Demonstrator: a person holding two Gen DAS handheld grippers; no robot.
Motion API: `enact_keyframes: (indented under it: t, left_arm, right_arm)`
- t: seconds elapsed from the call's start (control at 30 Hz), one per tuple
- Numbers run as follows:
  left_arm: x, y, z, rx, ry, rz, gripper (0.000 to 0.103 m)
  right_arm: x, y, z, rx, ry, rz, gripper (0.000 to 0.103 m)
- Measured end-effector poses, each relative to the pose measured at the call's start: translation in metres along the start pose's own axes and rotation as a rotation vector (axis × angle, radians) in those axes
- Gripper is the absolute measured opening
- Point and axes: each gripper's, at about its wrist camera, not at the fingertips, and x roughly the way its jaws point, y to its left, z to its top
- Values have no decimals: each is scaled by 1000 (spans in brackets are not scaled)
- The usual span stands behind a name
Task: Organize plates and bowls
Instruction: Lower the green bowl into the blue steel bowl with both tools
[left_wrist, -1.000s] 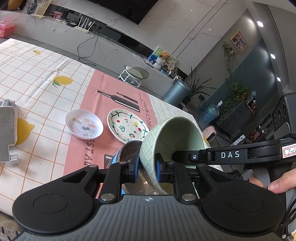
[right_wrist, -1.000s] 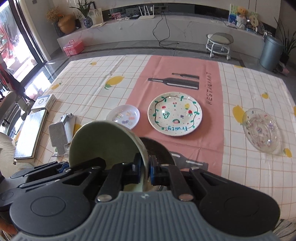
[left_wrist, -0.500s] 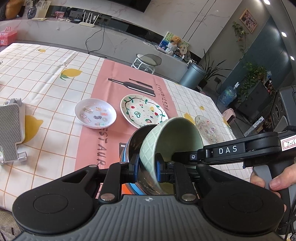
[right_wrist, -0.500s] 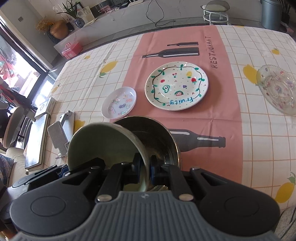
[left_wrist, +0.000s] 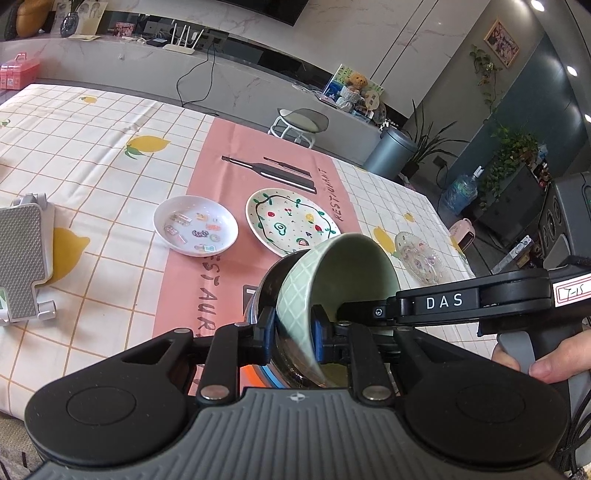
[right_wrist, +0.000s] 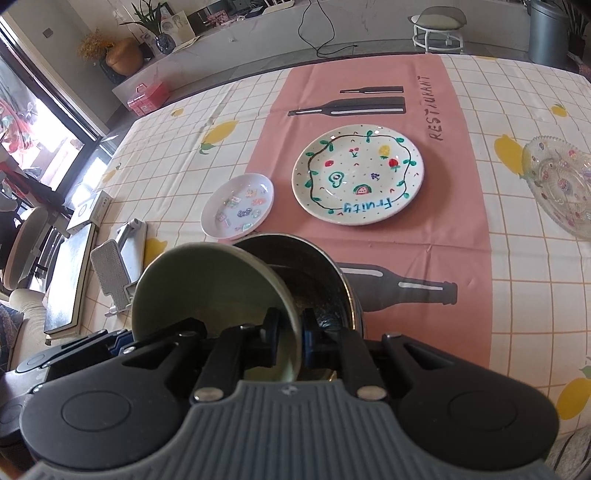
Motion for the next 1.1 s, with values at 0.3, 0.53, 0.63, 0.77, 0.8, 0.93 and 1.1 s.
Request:
enact_keyframes:
  t: [0.3,0.53,0.63,0.77,0.8,0.93,1.1]
  left_arm:
    - [-7,-17,-5,96,-48,103,26]
    - [-21,-20,-3,131,-179,150,48]
    - [-15,-22,-3,145,-149,153,49]
    - [-7,-20,-3,146,-113,193,50]
    - [-6,-19,-3,141,-109,198,50]
    - [-4,-10,-2,97,-78,193,51]
    - [-2,0,1,31,-44,123,55]
  right_arm:
    - [2,11,-1,-40,-28,-70,9]
    - [6,16,-3,-76,-15,-104,8]
    - [6,20,-1,-107,-5,-116,8]
    - [2,23,1,-91,-33,-135,22]
    - [1,24,2,-93,-28,-128,25]
    - [-9,34,-1,-154,-86,-160,34]
    - [-20,37,-2,-185,-154,-145,44]
